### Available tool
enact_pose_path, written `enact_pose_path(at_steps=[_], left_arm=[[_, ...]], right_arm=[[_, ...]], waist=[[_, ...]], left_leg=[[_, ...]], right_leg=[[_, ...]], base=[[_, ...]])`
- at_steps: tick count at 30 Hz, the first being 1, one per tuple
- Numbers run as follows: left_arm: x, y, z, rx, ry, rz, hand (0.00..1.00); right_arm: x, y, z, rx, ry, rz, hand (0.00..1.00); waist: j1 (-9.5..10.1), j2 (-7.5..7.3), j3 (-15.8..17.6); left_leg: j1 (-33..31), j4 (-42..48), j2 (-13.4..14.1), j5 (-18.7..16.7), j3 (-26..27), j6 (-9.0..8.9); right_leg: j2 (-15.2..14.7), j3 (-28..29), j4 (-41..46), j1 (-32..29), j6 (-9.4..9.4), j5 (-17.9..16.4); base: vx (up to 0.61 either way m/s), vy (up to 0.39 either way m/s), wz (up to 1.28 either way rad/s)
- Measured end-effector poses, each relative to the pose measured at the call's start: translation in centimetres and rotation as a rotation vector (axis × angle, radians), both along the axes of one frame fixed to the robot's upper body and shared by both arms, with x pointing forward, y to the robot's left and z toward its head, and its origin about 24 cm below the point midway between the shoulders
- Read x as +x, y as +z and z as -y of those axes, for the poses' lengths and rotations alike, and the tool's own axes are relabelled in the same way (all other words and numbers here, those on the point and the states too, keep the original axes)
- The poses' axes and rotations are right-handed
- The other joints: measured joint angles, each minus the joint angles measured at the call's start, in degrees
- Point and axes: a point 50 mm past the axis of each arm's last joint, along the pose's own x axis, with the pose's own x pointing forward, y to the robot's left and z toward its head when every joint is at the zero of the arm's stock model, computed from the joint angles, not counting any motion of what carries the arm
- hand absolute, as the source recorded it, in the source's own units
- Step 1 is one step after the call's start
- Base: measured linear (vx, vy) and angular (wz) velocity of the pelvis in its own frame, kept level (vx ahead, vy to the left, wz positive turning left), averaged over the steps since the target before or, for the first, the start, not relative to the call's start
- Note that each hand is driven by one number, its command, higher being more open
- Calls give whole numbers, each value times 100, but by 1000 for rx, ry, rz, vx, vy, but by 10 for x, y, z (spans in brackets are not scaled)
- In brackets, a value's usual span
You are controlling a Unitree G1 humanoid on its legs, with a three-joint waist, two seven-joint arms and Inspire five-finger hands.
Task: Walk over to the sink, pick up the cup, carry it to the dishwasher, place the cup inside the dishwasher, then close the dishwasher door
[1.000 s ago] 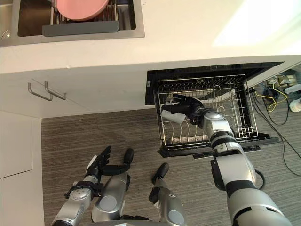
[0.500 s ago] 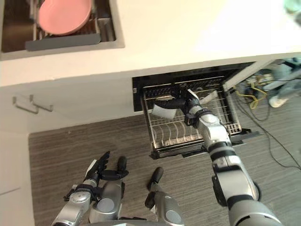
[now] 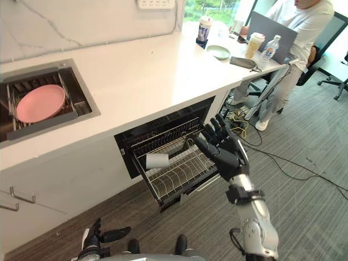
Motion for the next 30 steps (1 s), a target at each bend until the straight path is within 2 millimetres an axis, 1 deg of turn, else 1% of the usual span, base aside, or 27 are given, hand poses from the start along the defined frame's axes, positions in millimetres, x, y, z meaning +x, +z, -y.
enact_pose_path(at_steps=[3,4,6,8,11,13,14,15,16,17,18,19,20,21,22,23,24,25,26,27,28,29,30], left_arm=[[-8,-4,3,-26,81,-21,100],[-9,-5,4,-32,96,-25,100],[-14,-7,5,-55,149,-38,100],[-15,-8,6,-53,149,-41,100],[-15,-8,8,-47,182,-42,100],[-15,-7,9,-21,225,-46,100],[-15,-7,8,-16,237,-45,100],[-13,-6,8,-8,245,-33,100],[-11,-5,11,-6,224,-27,100],[-10,-5,11,-6,215,-25,100],[-6,-4,7,-3,207,-15,100],[-2,-4,10,-24,204,-12,100],[-1,-4,11,-33,196,-11,100],[-2,-5,17,-48,164,-11,100],[-4,-5,20,-57,120,-17,100],[-4,-6,20,-57,83,-23,100],[-5,-6,21,-74,48,-31,100],[-3,-7,22,-82,8,-41,100],[-2,-7,24,-90,-11,-40,100],[-7,-10,36,-115,-78,-63,100],[-5,-11,42,-129,-129,-70,100],[0,-10,42,-147,-162,-65,100],[1,-10,42,-152,-207,-60,100]], right_arm=[[-8,-5,-1,35,-23,-2,100],[-9,-5,0,34,-24,6,100],[-10,-2,0,28,-12,52,100],[-10,5,-1,35,14,100,100],[-9,25,-8,26,66,205,100],[-4,44,-21,25,122,301,100],[-1,47,-25,29,138,322,100],[5,53,-32,32,168,351,100],[10,58,-34,27,185,369,100],[12,60,-35,24,191,377,100],[19,63,-35,29,197,394,100],[24,63,-29,17,185,395,100],[25,62,-25,4,175,386,100],[26,57,-17,-11,153,359,100],[25,57,-11,-31,138,352,100],[24,56,-10,-30,130,351,100],[23,56,-8,-24,109,348,100],[23,55,-6,-9,82,348,100],[23,56,-5,-10,72,346,100],[23,58,1,-30,53,344,100],[23,58,5,-30,32,342,100],[24,51,9,-14,-3,303,100],[25,46,8,-6,0,276,100]], waist=[[-29,147,-28],[-35,170,-44],[-39,238,-81],[-38,253,-83],[-11,261,-84],[19,284,-67],[44,281,-65],[172,336,-40],[312,365,-47],[337,356,-55],[326,285,3],[269,389,104],[271,460,142],[228,547,133],[181,677,38],[129,633,15],[42,546,-45],[-2,391,-4],[-6,450,-26],[-30,766,-134],[-65,827,-112],[1,773,-73],[-11,758,-61]], left_leg=[[164,-63,1,-5,67,12],[187,-74,1,-6,69,13],[285,-115,1,-6,52,13],[318,-115,0,-3,-16,17],[251,-106,-2,11,-199,-4],[132,29,-8,23,-476,7],[105,64,-8,-1,-529,9],[89,70,32,-70,-484,62],[69,78,116,-92,-231,82],[42,107,152,-125,-72,119],[-102,691,303,-319,453,315],[-509,1929,646,-601,979,463],[-614,2199,708,-604,1166,439],[-568,2134,662,-589,1235,395],[-368,1384,475,-487,930,86],[-286,964,332,-328,786,113],[36,-53,21,-146,819,202],[208,-52,-90,-146,1190,383],[262,39,-65,-82,1235,325],[498,-299,105,168,1021,101],[454,-292,174,73,903,-90],[467,-251,134,123,857,-63],[501,-252,130,115,813,-56]], right_leg=[[7,45,-5,102,-8,6],[8,46,-6,119,-6,4],[11,24,-9,217,8,-21],[8,-43,-9,291,-2,-46],[3,-233,17,351,-2,-83],[-10,-553,20,452,-13,-142],[-11,-627,23,480,-22,-162],[37,-712,33,510,-46,-185],[67,-814,34,523,-73,-190],[66,-885,19,532,-84,-192],[-51,-1136,32,606,-120,-219],[-59,-1397,113,732,-85,-286],[-32,-1488,214,783,-47,-376],[-88,-1696,320,886,-3,-523],[-69,-1974,358,917,-5,-602],[-131,-2151,405,903,-28,-661],[-292,-2426,347,854,-82,-685],[-498,-2696,396,820,-11,-700],[-509,-2777,507,808,25,-734],[-380,-2871,709,730,75,-798],[-360,-2915,830,724,71,-865],[-451,-2863,1034,696,55,-891],[-509,-2709,1228,678,-6,-948]], base=[[26,1,-11],[22,-1,-4],[16,-5,6],[-7,-11,18],[-24,-20,34],[-14,-30,67],[-34,-37,55],[-43,-68,40],[-26,-58,38],[38,-37,62],[50,31,94],[36,48,102],[-20,43,111],[-24,43,112],[-11,43,125],[-27,52,132],[18,96,138],[12,84,123],[153,125,102],[126,81,78],[109,116,76],[-1,89,59],[-13,71,34]])
